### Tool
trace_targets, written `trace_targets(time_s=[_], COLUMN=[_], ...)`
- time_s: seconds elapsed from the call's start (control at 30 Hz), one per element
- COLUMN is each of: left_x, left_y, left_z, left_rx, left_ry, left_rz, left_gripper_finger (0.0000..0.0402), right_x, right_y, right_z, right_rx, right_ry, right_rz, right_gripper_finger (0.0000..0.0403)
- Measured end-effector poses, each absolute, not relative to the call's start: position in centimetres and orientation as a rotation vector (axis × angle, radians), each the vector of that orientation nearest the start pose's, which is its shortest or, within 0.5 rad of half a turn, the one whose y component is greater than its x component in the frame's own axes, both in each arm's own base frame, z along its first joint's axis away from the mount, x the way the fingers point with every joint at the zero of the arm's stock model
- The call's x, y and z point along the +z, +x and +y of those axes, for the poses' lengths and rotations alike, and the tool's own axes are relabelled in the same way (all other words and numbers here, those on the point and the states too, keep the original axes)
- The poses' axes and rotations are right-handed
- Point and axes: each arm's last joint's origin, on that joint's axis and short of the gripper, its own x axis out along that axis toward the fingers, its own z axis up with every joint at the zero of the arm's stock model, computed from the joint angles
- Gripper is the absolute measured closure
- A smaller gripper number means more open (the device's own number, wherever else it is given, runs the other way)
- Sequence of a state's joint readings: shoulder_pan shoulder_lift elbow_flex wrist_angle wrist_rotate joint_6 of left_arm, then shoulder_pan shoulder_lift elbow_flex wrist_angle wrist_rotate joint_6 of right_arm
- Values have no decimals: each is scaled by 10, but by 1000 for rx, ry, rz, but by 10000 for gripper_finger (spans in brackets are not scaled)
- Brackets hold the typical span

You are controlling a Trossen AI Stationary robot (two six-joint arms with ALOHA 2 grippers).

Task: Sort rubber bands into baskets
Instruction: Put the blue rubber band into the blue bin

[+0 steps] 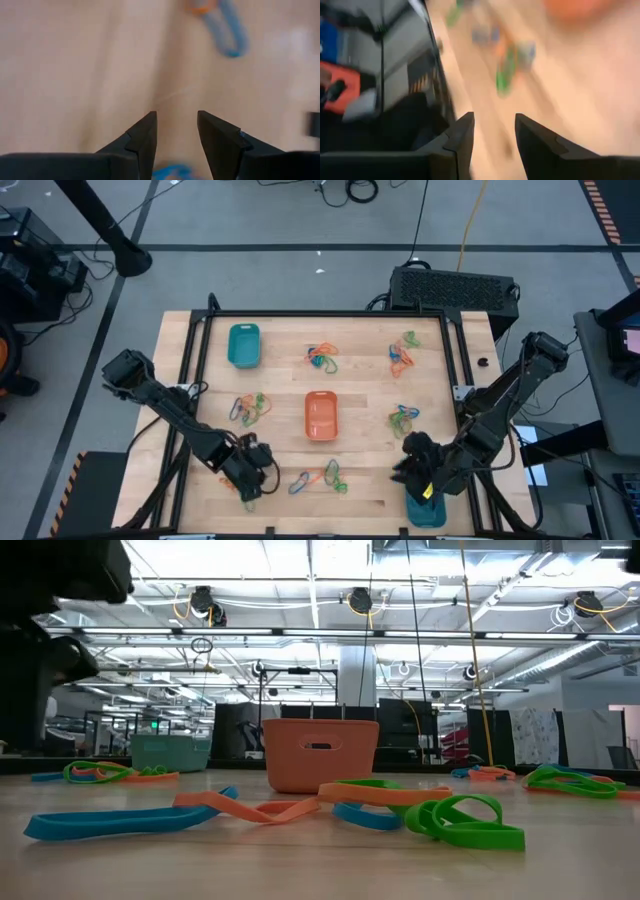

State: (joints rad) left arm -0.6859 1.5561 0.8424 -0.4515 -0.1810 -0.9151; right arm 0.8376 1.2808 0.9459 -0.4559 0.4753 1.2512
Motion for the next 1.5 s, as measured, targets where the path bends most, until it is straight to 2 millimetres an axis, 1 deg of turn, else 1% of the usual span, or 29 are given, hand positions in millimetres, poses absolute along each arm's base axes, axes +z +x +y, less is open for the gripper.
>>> trace_targets(time_s=[0.07, 0.2, 0.3, 0.4, 0.5, 0.6, 0.67, 0.73, 0.83, 0.93, 1.03, 1.1, 1.2, 1.27, 1.37, 1.43, 1.5], left_x=[167, 178, 186, 188, 177, 165, 160, 157, 157, 156, 156, 157, 161, 166, 172, 171, 165], left_y=[210, 191, 180, 176, 176, 175, 175, 177, 184, 189, 196, 203, 216, 223, 234, 240, 246], left_z=[-164, -144, -129, -115, -100, -83, -73, -67, -63, -59, -63, -71, -89, -100, -121, -134, -143], left_rx=[163, 342, 487, 588, 623, 646, 672, 660, 610, 595, 506, 396, 207, 112, -45, -112, -138], left_ry=[-301, -293, -295, -307, -338, -333, -338, -342, -359, -382, -437, -477, -522, -545, -545, -545, -550], left_rz=[1196, 1272, 1313, 1354, 1432, 1485, 1503, 1506, 1487, 1463, 1432, 1389, 1270, 1175, 1021, 949, 912], left_gripper_finger=[254, 254, 254, 254, 254, 254, 254, 254, 254, 254, 254, 254, 254, 254, 254, 254, 254], right_x=[266, 256, 242, 225, 212, 211, 212, 213, 213, 213, 213, 213, 213, 213, 213, 213, 213], right_y=[191, 207, 221, 236, 249, 256, 258, 259, 259, 259, 259, 259, 259, 259, 259, 259, 259], right_z=[186, 187, 189, 190, 186, 179, 176, 177, 178, 178, 178, 178, 178, 178, 178, 178, 178], right_rx=[-116, -149, -180, -198, -202, -179, -175, -157, -143, -140, -140, -140, -138, -139, -140, -143, -149], right_ry=[630, 515, 434, 348, 282, 304, 305, 297, 277, 267, 266, 266, 267, 268, 272, 273, 285], right_rz=[634, 573, 569, 589, 619, 653, 657, 647, 648, 648, 649, 650, 651, 651, 649, 647, 645], right_gripper_finger=[268, 268, 268, 268, 268, 268, 268, 268, 268, 268, 268, 268, 268, 268, 268, 268, 268])
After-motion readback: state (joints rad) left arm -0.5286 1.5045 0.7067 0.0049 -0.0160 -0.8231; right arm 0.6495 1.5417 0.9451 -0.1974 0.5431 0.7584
